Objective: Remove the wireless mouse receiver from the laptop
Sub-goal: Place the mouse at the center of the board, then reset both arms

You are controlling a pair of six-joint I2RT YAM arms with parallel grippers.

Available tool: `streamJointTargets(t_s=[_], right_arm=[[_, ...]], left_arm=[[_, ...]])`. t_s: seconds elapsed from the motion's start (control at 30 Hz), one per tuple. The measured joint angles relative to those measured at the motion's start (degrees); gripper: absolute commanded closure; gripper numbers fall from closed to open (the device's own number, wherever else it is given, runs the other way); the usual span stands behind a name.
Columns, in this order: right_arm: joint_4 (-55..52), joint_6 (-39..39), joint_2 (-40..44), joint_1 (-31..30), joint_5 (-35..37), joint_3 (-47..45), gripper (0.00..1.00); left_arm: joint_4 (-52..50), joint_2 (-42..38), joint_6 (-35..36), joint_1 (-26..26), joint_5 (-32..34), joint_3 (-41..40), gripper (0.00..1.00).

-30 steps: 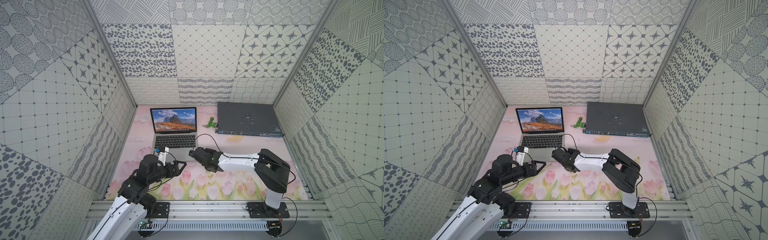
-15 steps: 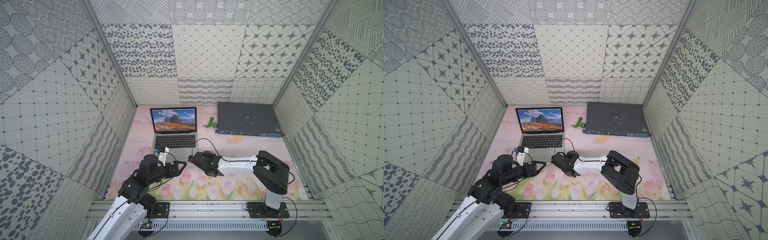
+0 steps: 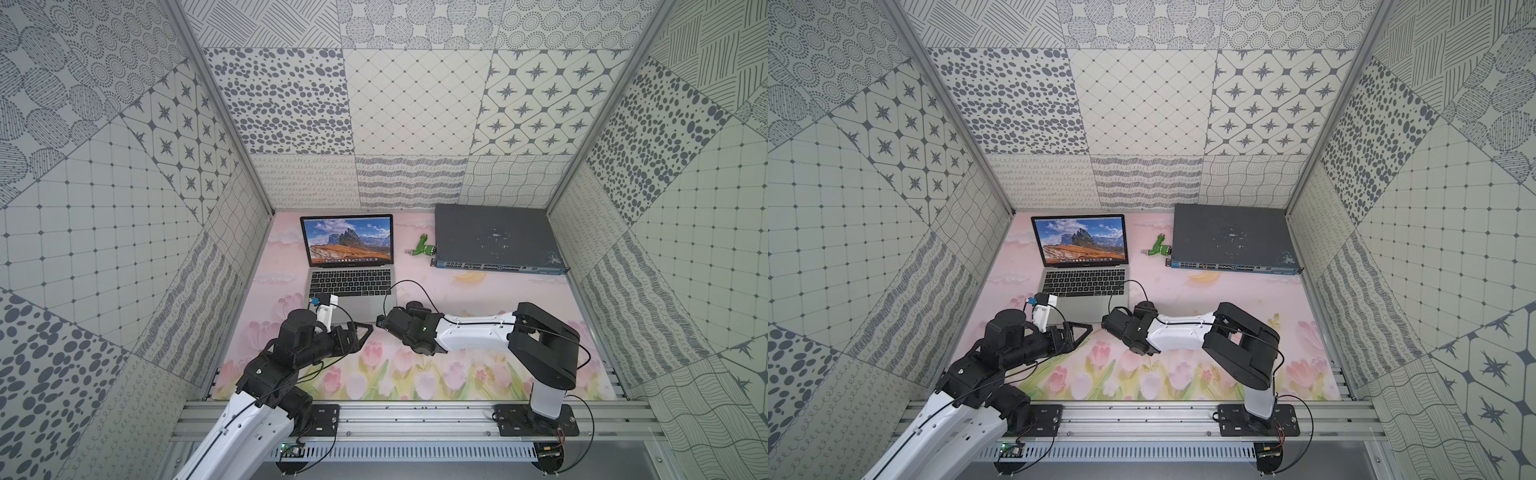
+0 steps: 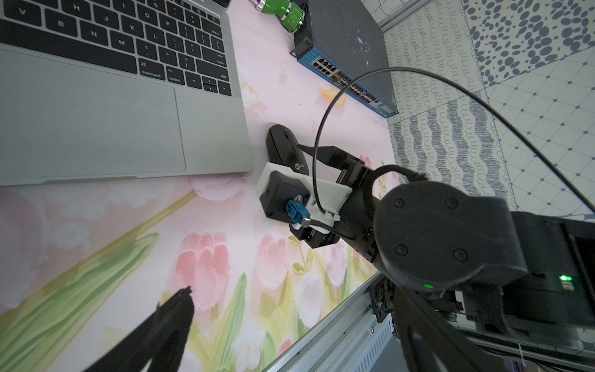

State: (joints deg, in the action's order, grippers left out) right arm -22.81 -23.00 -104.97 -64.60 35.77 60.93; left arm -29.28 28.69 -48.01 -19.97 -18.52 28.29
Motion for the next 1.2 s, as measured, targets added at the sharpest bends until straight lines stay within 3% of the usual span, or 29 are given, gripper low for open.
streamJointTargets(t_s=[0.3, 0.53, 0.7, 0.87, 1.0, 1.2], right_arm=[[-2.9, 1.6, 5.4, -0.5, -4.6, 0.0, 0.14], [-3.8, 5.9, 21.9, 2.0, -15.1, 0.0, 0.09], [1.3, 13.8, 32.6, 14.4, -21.4, -2.3, 0.03], [9.8, 21.7, 40.8, 31.1, -22.8, -13.0, 0.03], [17.6, 26.2, 42.2, 43.0, -22.9, -23.3, 0.03], [31.3, 27.1, 39.8, 50.4, -21.8, -35.0, 0.03]], left_arm=[[0.0, 0.0, 0.3, 0.0, -0.3, 0.0, 0.01], [0.5, 0.1, 2.5, 0.0, 4.1, 0.0, 0.01], [3.2, 2.7, 7.0, 0.0, 12.7, 0.0, 0.01], [12.0, 8.0, 15.5, 0.0, 22.4, -2.3, 0.01], [23.9, 14.1, 25.3, 0.2, 29.7, -8.1, 0.01], [43.9, 28.3, 36.4, 6.1, 33.3, -15.1, 0.01]])
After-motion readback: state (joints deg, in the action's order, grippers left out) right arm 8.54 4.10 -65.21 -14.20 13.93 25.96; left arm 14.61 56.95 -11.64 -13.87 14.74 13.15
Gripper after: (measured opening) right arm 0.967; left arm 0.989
